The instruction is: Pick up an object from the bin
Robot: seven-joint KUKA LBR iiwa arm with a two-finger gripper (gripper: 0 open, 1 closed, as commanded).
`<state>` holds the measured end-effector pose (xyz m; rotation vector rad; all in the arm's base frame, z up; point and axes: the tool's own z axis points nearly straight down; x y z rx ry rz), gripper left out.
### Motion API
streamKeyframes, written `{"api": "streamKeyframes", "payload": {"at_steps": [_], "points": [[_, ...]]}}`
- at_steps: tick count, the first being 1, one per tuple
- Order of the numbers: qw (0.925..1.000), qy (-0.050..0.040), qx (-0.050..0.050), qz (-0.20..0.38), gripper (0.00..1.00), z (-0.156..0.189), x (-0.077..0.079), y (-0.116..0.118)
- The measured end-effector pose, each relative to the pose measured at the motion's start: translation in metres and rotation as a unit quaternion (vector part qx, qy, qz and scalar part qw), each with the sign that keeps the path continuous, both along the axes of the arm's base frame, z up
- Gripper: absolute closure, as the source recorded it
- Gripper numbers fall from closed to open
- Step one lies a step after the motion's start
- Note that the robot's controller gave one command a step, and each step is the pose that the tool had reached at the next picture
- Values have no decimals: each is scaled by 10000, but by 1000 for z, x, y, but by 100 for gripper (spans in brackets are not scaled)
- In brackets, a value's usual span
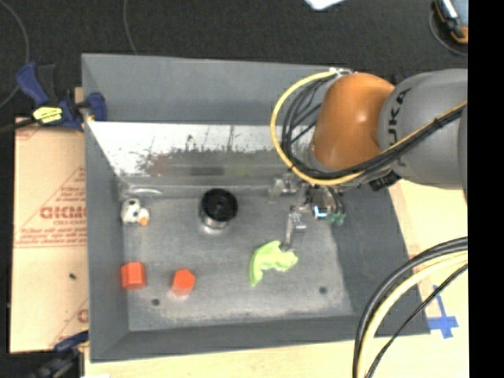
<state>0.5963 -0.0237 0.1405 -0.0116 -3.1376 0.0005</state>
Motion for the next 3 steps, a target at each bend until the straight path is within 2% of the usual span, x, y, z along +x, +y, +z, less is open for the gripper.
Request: {"api": "streamKeyframes", "payload": {"at_steps": [1,2,3], "points": [[10000,-41,-4,3,0,5,2,0],[9865,12,10,1640,0,-72,-41,6],[9898,-64,-4,1423,0,-14,-34,4]]}}
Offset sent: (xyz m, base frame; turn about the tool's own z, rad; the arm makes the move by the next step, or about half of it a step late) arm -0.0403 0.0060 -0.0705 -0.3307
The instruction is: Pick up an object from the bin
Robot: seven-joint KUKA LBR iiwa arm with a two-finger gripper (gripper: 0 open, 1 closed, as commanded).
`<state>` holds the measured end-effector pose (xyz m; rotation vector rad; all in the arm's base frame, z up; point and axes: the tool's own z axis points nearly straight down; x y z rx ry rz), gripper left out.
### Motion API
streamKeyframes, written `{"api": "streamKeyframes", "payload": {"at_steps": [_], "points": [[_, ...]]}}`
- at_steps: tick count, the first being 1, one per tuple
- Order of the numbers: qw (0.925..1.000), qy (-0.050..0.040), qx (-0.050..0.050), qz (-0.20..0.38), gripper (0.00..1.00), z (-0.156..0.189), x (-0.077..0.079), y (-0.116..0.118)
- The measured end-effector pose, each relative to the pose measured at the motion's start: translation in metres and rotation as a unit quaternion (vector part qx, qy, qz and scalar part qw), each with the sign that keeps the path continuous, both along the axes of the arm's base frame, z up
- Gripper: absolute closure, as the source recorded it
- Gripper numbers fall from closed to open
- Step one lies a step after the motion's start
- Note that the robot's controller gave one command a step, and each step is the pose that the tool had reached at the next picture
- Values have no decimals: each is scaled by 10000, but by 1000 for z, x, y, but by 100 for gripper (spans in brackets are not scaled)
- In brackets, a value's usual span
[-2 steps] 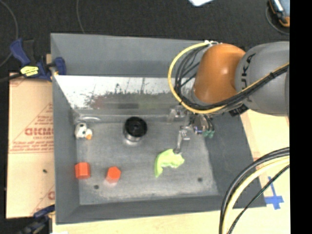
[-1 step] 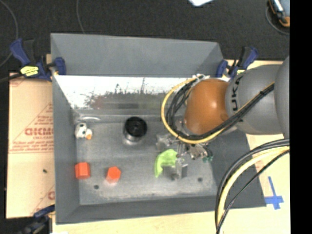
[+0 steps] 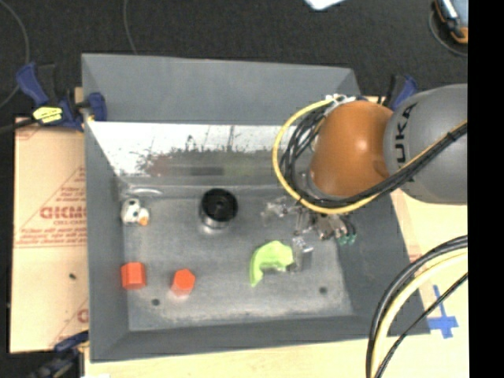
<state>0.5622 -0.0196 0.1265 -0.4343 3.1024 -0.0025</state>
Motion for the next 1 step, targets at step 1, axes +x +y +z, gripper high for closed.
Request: {"api": "streamKeyframes", "payload": {"at_steps": [1], "points": [[9998,64,2,207,0,-58,-6,1]]}}
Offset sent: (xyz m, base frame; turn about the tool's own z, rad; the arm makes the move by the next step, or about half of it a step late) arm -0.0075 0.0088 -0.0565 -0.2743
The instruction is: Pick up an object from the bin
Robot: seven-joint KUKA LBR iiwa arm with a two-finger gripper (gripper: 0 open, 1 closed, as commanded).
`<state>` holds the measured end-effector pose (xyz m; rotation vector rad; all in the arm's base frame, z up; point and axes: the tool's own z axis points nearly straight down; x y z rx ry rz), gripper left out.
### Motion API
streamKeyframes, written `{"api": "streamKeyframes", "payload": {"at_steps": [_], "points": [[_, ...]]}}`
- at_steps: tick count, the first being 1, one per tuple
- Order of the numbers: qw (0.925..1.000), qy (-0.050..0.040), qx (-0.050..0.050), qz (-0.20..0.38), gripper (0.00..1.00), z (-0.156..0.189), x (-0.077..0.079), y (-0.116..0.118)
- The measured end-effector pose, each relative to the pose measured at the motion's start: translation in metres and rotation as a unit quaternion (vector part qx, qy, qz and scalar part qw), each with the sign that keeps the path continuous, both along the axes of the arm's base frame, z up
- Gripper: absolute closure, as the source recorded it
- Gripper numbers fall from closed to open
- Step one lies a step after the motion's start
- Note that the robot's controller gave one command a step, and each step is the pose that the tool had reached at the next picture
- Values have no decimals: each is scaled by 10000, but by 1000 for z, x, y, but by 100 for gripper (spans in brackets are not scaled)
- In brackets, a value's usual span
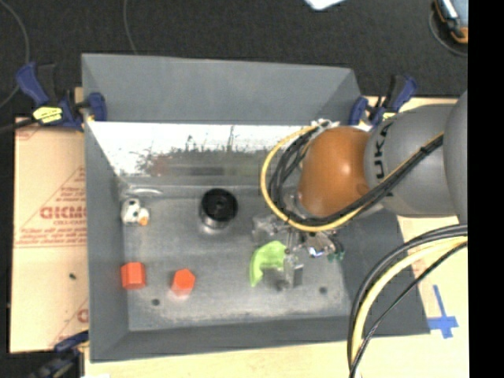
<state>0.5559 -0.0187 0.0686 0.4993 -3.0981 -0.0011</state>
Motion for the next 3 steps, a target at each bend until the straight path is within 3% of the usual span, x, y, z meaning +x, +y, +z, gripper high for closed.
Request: {"api": "streamKeyframes", "payload": {"at_steps": [1,2,3], "points": [[9933,-60,-7,1155,0,2,-1,8],[10000,-35,9,-1,100,2,2,0],[10000,-35,9,-1,100,2,2,0]]}}
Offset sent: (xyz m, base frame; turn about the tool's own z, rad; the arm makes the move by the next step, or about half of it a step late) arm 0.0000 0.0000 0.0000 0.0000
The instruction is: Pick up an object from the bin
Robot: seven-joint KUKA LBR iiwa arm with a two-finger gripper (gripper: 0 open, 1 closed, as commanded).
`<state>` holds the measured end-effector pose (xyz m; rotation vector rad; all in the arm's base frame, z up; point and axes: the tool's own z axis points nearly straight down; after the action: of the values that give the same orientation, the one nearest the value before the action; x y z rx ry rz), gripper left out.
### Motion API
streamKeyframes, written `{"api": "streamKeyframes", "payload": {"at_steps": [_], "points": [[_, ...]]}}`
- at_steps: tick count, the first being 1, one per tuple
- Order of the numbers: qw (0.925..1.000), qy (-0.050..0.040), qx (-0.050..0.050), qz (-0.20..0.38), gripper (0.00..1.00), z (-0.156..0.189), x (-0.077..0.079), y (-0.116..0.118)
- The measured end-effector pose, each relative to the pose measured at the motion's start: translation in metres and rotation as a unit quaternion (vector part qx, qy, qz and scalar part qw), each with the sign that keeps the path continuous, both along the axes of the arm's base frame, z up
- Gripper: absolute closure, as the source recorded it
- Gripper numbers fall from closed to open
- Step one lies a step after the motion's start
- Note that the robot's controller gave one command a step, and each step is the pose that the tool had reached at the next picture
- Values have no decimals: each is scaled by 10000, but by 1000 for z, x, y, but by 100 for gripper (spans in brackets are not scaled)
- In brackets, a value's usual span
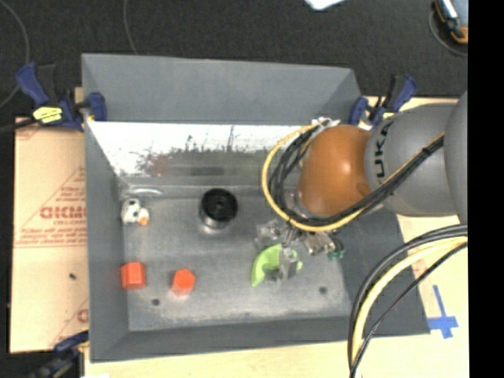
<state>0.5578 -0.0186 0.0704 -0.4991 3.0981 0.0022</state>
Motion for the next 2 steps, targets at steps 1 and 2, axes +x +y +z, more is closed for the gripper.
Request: {"api": "streamKeyframes", "payload": {"at_steps": [1,2], "points": [[10000,10,-1,0,100,5,-1,0],[10000,4,-5,-1,100,16,-1,-1]]}}
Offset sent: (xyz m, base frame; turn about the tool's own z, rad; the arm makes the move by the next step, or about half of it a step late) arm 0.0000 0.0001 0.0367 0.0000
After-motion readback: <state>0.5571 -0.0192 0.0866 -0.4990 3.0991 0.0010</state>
